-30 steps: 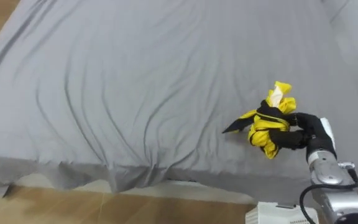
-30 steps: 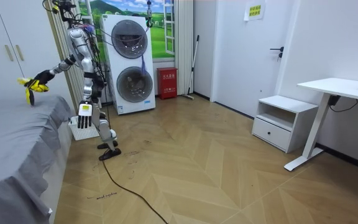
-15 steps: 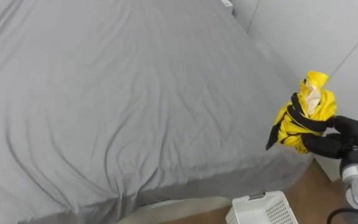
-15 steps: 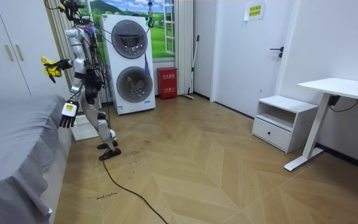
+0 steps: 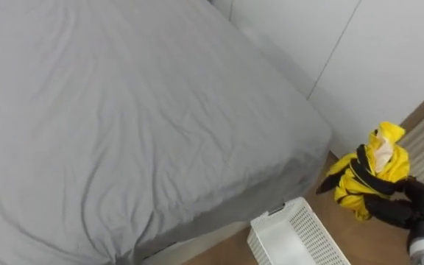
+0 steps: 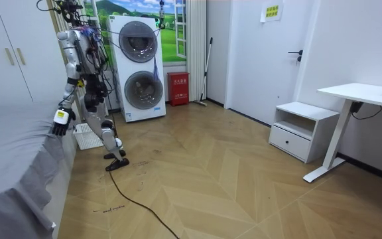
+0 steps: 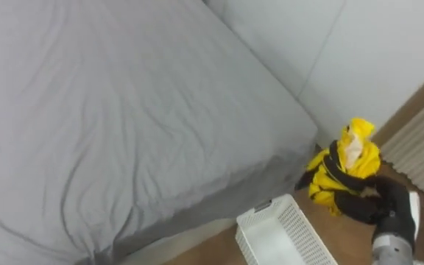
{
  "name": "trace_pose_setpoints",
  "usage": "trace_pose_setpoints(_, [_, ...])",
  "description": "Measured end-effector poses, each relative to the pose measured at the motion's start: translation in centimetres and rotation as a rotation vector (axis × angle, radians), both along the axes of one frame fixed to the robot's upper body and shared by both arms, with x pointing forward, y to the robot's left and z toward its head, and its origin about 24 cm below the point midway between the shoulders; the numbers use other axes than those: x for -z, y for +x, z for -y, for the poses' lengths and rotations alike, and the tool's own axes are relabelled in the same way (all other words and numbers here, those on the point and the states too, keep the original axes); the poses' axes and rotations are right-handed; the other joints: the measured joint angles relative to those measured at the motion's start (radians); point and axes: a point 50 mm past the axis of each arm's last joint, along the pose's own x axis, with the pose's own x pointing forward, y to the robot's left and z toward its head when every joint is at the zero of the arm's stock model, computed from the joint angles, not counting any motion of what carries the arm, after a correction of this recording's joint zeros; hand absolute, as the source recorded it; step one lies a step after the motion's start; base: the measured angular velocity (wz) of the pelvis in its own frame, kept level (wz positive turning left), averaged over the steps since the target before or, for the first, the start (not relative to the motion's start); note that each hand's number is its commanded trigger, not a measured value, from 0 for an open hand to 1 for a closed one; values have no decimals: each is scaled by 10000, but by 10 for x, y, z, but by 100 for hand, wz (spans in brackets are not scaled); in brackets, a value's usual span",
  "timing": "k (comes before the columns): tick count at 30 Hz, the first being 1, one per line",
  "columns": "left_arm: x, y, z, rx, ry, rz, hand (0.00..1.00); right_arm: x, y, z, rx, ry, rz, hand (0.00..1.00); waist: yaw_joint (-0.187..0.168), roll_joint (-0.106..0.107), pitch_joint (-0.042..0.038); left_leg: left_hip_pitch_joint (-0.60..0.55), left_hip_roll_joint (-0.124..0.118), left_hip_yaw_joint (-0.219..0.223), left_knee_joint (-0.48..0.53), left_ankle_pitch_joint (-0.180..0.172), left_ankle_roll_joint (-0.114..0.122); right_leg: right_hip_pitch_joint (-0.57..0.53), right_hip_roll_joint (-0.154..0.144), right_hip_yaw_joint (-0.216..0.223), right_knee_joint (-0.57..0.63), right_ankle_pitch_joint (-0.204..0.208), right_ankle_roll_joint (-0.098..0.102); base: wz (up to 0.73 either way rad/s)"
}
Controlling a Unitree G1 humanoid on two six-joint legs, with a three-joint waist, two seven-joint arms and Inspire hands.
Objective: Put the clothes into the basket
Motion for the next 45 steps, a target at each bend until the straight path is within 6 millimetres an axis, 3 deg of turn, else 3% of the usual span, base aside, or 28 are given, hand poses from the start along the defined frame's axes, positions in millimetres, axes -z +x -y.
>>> trace_pose_setpoints(4, [0, 2, 3, 208, -70, -30, 0, 7, -4, 2, 235, 118, -399, 100, -292, 333, -86, -430, -14, 73, 101, 0, 0, -571, 45, 240, 213, 2, 3, -29])
trace_pose_setpoints(5, [0, 6, 4, 203, -108, 39, 0, 9, -2, 2, 315, 162, -433, 100, -330, 423, -45, -544, -11, 223, 110, 0, 0, -804, 93, 410, 331, 5, 8, -27])
trace_pose_setpoints(8, [2, 6, 8, 305, -163, -135, 0, 15, 1, 7, 611, 291, -752, 100, -547, 742, -28, -975, -65, 354, 164, 1, 1, -1338, 107, 498, 528, 24, 15, -19])
trace_pose_setpoints(11, [2, 12, 13, 283, -443, 100, 0, 17, -1, 13, 889, 294, -825, 100, -519, 1095, 20, -1555, -91, 365, 251, 4, 5, -2038, 115, 640, 885, 18, 25, -16])
trace_pose_setpoints(13, [1, 16, 15, 247, -568, 298, 0, 15, 6, 13, 905, 304, -666, 100, -515, 1257, 100, -1871, -119, 366, 321, 5, 7, -2472, 130, 782, 1102, 12, 34, -22])
trace_pose_setpoints(15, [-1, 26, 17, 123, -739, 655, 0, 15, 16, 15, 1142, 360, -549, 100, -509, 1414, 112, -2336, -162, 364, 488, 6, 8, -3040, 117, 846, 1414, -6, 61, -8])
trace_pose_setpoints(20, [-3, 38, 23, 524, -843, 931, 0, 17, 34, 11, 1395, 389, -608, 100, -391, 1598, 157, -3169, -263, 357, 686, 81, 133, -4062, 73, 853, 1920, -30, 52, 3])
trace_pose_setpoints(24, [-4, 46, 32, 922, -986, 1105, 0, 21, 39, 9, 1478, 452, -986, 100, 40, 1617, 163, -3723, -324, 313, 700, 168, 236, -4794, 56, 906, 2293, -32, 19, 3])
trace_pose_setpoints(27, [-5, 48, 35, 1148, -1030, 1183, 0, 19, 47, 7, 1361, 488, -923, 100, 85, 1627, 162, -4112, -347, 232, 711, 340, 267, -5208, -64, 802, 2464, -41, 3, 18])
trace_pose_setpoints(34, [-5, 52, 43, 746, -1483, 1318, 0, 18, 49, 9, 1506, 552, -957, 100, 222, 1660, 199, -4387, -448, -53, 703, 516, 270, -5400, -252, 442, 2555, -92, -64, 19])
trace_pose_setpoints(35, [-6, 56, 44, 675, -1560, 1412, 0, 19, 48, 9, 1594, 649, -968, 69, 296, 1661, 206, -4425, -450, -89, 698, 525, 275, -5418, -273, 389, 2556, -94, -68, 19])
trace_pose_setpoints(36, [-6, 59, 46, 643, -1630, 1497, 0, 19, 49, 8, 1618, 719, -968, 22, 352, 1661, 210, -4459, -445, -126, 692, 528, 279, -5443, -295, 336, 2561, -100, -76, 16])
trace_pose_setpoints(38, [-7, 61, 47, 567, -1702, 1565, 0, 20, 50, 7, 1619, 830, -1037, 0, 357, 1661, 218, -4492, -442, -209, 692, 545, 291, -5459, -342, 243, 2581, -136, -77, 15])
trace_pose_setpoints(45, [-8, 62, 45, 415, -1748, 1606, 0, 20, 52, 5, 1691, 1035, -949, 0, 658, 1662, 227, -4607, -467, -352, 689, 569, 292, -5509, -419, 109, 2530, -195, -73, 6])
